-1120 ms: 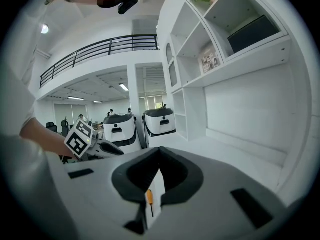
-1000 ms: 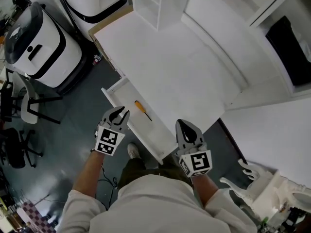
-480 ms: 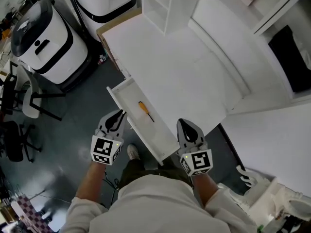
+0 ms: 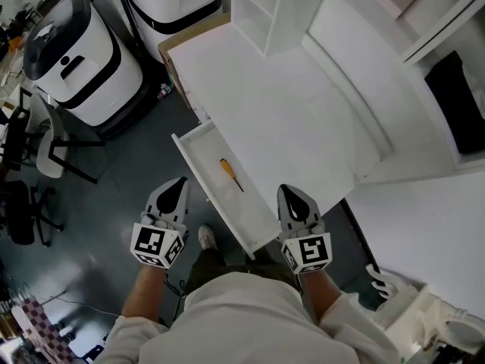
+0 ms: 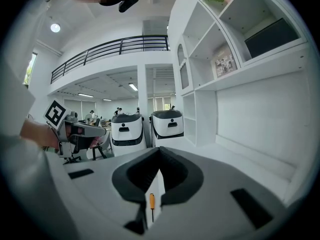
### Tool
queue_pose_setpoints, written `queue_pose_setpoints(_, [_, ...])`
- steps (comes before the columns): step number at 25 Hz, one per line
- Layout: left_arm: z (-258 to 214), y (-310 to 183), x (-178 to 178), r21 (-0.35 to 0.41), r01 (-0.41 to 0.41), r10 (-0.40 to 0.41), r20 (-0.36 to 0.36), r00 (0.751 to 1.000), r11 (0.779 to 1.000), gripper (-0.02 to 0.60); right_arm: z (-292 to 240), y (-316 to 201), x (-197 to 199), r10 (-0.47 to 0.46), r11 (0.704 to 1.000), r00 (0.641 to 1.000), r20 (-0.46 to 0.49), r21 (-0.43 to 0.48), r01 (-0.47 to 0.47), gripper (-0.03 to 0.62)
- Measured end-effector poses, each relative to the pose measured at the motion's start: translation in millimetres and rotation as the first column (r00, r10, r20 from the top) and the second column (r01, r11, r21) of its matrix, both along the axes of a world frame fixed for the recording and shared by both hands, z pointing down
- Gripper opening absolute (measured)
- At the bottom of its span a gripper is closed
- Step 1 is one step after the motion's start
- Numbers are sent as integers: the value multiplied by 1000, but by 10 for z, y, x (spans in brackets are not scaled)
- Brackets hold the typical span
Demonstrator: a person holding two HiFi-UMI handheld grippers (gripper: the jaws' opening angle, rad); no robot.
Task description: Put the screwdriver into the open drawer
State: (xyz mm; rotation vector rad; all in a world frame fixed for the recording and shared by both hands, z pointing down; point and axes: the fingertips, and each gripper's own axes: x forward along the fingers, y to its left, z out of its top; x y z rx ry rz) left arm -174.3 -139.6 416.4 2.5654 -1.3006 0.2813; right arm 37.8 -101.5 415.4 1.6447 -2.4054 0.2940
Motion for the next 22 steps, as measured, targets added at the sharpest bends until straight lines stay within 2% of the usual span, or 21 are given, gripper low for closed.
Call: queue_pose_setpoints(22, [-108, 63, -52, 12, 7, -7, -3, 1000, 1000, 5, -52, -68, -88, -27, 1000, 1000, -7, 10, 27, 3])
